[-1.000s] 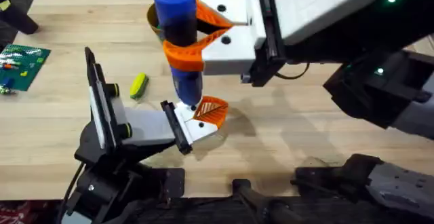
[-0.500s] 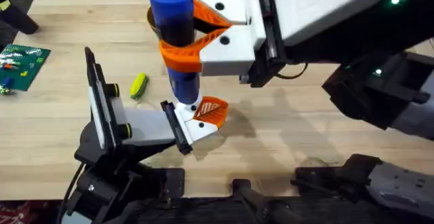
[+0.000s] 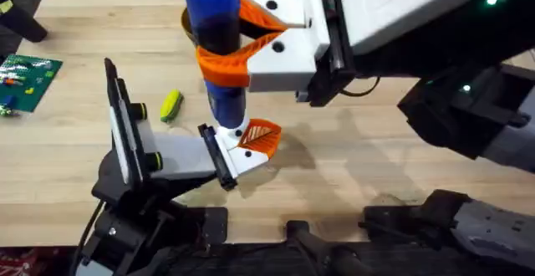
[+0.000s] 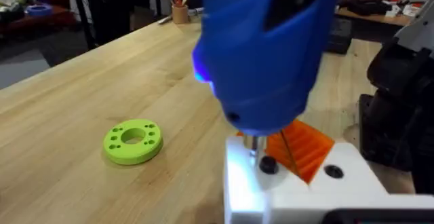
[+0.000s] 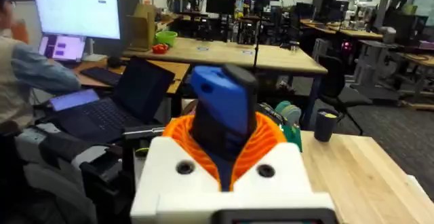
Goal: Pick up the gripper from the table and insert it into the empty holder that is missing its gripper. Then pick up a screw, insert it into the mounting hole, and use the screwdriver to tighten it. Finally, clean up the table by picking up the vegetable and placing it into the bucket.
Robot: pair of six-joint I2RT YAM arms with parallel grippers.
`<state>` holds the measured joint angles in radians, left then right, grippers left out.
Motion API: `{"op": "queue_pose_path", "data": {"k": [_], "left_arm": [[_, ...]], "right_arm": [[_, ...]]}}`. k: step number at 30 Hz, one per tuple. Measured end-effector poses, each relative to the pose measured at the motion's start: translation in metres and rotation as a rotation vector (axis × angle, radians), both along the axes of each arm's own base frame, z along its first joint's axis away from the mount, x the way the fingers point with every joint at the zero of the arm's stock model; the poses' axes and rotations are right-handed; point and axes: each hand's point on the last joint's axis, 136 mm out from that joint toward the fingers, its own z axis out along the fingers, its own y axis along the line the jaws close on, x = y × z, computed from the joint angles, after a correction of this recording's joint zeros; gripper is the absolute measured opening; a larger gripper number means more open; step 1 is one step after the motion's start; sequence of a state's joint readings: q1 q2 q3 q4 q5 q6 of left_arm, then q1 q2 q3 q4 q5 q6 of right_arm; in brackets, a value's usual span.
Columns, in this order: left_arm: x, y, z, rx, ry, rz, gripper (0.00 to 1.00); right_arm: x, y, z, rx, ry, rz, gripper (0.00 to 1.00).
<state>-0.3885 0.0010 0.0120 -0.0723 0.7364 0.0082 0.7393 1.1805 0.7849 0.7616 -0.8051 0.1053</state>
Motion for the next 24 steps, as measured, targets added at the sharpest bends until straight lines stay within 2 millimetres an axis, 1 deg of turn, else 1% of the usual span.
{"op": "queue_pose_path", "data": {"k": [7, 24], "left_arm": [[0.0, 0.0, 0.0, 0.0, 0.0, 0.0, 0.01], [0.0, 0.0, 0.0, 0.001, -0.003, 0.0, 0.01]], "right_arm": [[0.0061, -0.0033, 0.0, -0.001, 0.03, -0.013, 0.056], [0.0056, -0.0031, -0.0013, -0.006, 0.059, -0.004, 0.056]]}}
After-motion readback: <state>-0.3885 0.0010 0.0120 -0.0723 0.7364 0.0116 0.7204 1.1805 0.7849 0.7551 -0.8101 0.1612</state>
